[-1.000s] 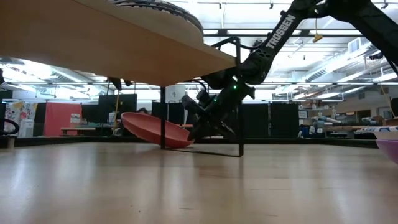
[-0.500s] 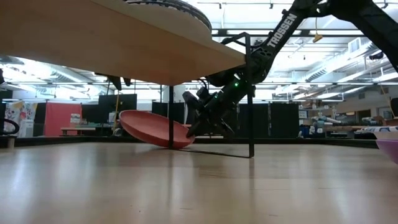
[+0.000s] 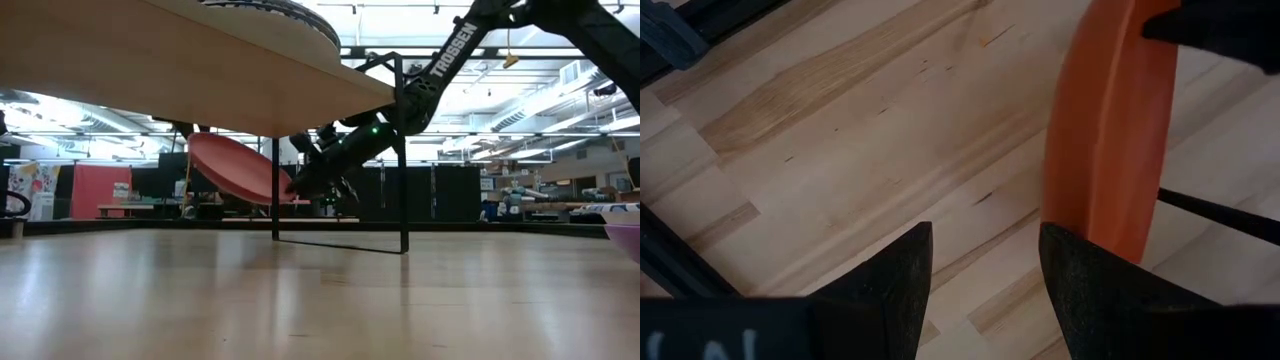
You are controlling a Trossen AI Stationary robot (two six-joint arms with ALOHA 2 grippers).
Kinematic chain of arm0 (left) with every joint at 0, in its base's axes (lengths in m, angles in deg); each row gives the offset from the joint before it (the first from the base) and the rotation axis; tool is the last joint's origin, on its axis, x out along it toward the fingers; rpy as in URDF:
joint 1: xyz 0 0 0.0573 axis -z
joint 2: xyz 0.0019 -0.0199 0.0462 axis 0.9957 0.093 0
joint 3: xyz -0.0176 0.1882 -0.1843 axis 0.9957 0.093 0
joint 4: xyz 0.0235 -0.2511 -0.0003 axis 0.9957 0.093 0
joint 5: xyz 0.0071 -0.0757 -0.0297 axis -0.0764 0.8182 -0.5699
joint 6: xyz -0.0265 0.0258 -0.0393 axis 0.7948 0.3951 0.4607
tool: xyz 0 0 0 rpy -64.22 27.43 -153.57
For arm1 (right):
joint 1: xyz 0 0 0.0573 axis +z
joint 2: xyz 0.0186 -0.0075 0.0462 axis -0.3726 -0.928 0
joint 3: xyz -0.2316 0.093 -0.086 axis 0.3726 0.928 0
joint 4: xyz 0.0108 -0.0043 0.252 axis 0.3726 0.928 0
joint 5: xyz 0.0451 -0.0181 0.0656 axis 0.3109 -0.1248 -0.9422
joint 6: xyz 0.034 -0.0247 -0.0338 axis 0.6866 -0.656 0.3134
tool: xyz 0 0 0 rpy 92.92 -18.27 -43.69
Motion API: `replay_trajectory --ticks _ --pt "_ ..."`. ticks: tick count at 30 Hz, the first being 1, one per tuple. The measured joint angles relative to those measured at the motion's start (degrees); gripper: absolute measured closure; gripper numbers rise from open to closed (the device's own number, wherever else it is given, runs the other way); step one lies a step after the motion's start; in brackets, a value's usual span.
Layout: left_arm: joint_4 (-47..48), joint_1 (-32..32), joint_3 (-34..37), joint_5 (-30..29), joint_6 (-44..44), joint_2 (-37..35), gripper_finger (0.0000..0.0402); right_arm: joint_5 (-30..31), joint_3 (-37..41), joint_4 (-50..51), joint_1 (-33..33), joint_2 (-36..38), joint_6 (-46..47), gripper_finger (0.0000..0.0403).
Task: Place and stack plates onto a shelf
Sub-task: Stack the orange plate on top of the pink plate on the shelf
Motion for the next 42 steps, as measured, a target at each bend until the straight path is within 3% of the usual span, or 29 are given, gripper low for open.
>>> replay_trajectory --ticks 8,19,28,34,42 --pt "0.0 0.0 0.0 0.0 0.0 0.0 0.0210 0.0 0.0 -0.8 -2.2 0.1 1.0 0.0389" --pt "0.0 0.0 0.0 0.0 0.0 0.0 0.0210 -5.6 -0.1 -2.2 -3.9 0.1 3.5 0.0389" --pt "0.0 0.0 0.0 0.0 0.0 0.0 0.0210 -6.3 -0.1 -1.2 -6.3 5.7 1.1 0.0389" --pt "-0.8 0.0 0.0 0.0 0.0 -0.1 0.0210 -1.8 -0.1 4.7 -9.1 12.0 -4.4 0.0389" --pt "-9.2 -0.2 -0.1 -0.2 0.3 -3.6 0.0210 10.4 -0.1 15.2 -12.4 21.3 -13.6 0.0389"
